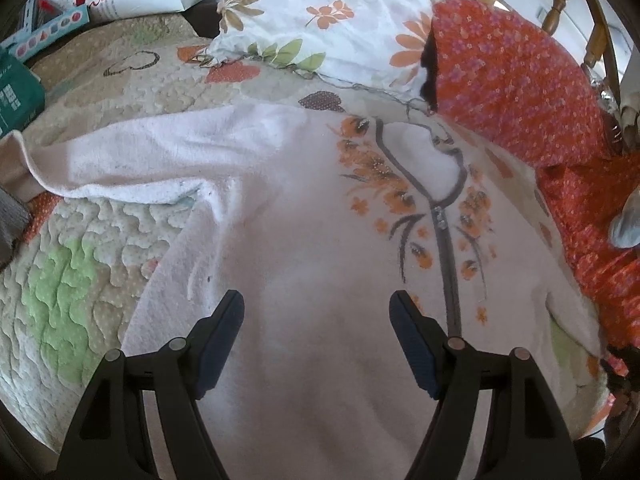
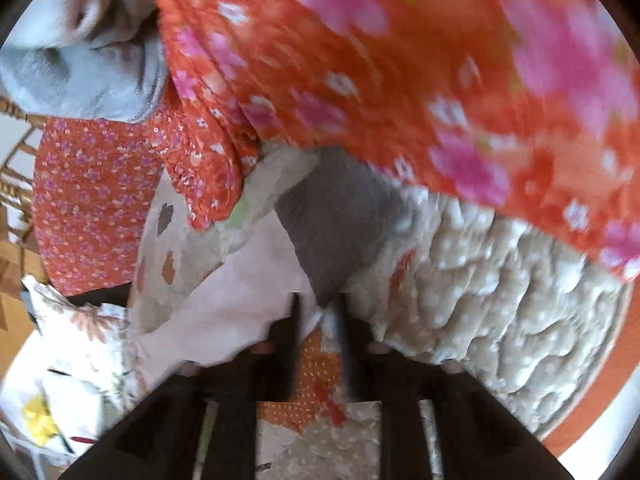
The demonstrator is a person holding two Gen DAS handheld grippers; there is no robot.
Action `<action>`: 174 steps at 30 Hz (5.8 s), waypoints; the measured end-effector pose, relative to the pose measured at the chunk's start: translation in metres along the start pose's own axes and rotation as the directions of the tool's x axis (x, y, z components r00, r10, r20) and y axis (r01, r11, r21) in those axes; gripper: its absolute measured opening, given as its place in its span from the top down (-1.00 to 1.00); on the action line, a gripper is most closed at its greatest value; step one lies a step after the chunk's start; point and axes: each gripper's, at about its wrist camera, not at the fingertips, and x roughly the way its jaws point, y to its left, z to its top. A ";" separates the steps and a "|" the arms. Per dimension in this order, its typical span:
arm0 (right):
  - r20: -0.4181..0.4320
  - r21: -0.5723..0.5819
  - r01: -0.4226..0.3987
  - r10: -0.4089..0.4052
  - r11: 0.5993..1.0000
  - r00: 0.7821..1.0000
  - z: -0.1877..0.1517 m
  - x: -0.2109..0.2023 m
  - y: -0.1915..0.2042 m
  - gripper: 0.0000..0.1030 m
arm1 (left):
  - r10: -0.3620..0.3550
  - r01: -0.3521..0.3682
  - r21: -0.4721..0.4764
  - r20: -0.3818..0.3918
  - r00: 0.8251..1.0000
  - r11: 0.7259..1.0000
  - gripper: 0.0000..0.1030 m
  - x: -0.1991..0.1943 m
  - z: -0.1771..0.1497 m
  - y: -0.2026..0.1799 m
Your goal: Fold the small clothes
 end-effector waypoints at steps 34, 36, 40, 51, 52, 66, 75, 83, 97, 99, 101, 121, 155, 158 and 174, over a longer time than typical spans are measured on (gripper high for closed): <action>-0.349 -0.802 -0.283 -0.027 0.526 0.937 -0.382 0.140 0.451 0.90 | 0.057 0.051 -0.413 0.246 0.968 0.909 -0.51 -0.114 0.064 0.190; -0.353 -0.824 -0.284 -0.053 0.491 0.934 -0.409 0.153 0.462 0.90 | 0.056 0.058 -0.424 0.251 0.966 0.904 -0.51 -0.115 0.064 0.195; -0.341 -0.861 -0.268 -0.100 0.433 0.935 -0.444 0.180 0.477 0.90 | 0.075 0.042 -0.425 0.254 0.964 0.904 -0.50 -0.117 0.066 0.198; -0.394 -0.887 -0.340 -0.129 0.313 0.910 -0.507 0.185 0.502 0.79 | 0.233 -0.021 -0.591 0.285 0.930 0.806 -0.51 -0.143 0.060 0.257; -0.411 -0.883 -0.360 -0.126 0.301 0.903 -0.512 0.182 0.505 0.79 | 0.264 -0.037 -0.611 0.286 0.921 0.791 -0.51 -0.148 0.057 0.263; -0.437 -0.876 -0.427 -0.004 -0.223 0.899 -0.683 0.101 0.567 0.23 | 0.475 -0.066 -0.797 0.290 0.831 0.600 -0.51 -0.200 0.014 0.324; -0.611 -0.756 -0.612 -0.084 -0.233 0.787 -0.733 0.103 0.610 -0.03 | 0.472 -0.021 -0.835 0.289 0.833 0.549 -0.52 -0.206 0.003 0.343; -0.603 -0.739 -0.643 -0.229 -0.201 0.764 -0.786 0.137 0.584 0.79 | 0.476 -0.047 -0.831 0.270 0.837 0.555 -0.52 -0.201 0.004 0.342; -0.674 -0.494 -0.670 0.243 0.554 0.698 -0.440 0.094 0.553 0.81 | 0.346 -0.099 -0.709 0.214 0.913 0.698 -0.52 -0.148 0.036 0.282; -0.605 -0.466 -0.602 0.263 0.648 0.751 -0.379 0.097 0.510 0.81 | 0.311 -0.101 -0.659 0.210 0.927 0.745 -0.52 -0.135 0.045 0.258; -0.558 -0.440 -0.546 0.259 0.713 0.788 -0.337 0.102 0.476 0.81 | 0.286 -0.105 -0.606 0.210 0.935 0.788 -0.52 -0.124 0.051 0.234; -0.301 -0.889 -0.262 -0.049 0.375 0.952 -0.320 0.091 0.364 0.11 | 0.192 -0.147 -0.377 0.083 0.978 0.914 -0.52 -0.037 0.071 0.115; -0.314 -0.684 -0.184 -0.057 0.706 0.948 -0.216 0.109 0.339 0.58 | 0.171 -0.165 -0.278 -0.005 0.985 0.946 -0.52 0.000 0.088 0.095; -0.375 -0.739 -0.276 -0.035 0.615 0.926 -0.256 0.123 0.380 0.56 | 0.189 -0.190 -0.235 -0.025 0.982 0.953 -0.52 0.013 0.089 0.087; -0.174 -0.696 -0.012 -0.153 0.718 0.973 -0.216 0.132 0.311 0.34 | 0.215 -0.228 -0.163 -0.092 0.972 0.960 -0.52 0.019 0.082 0.099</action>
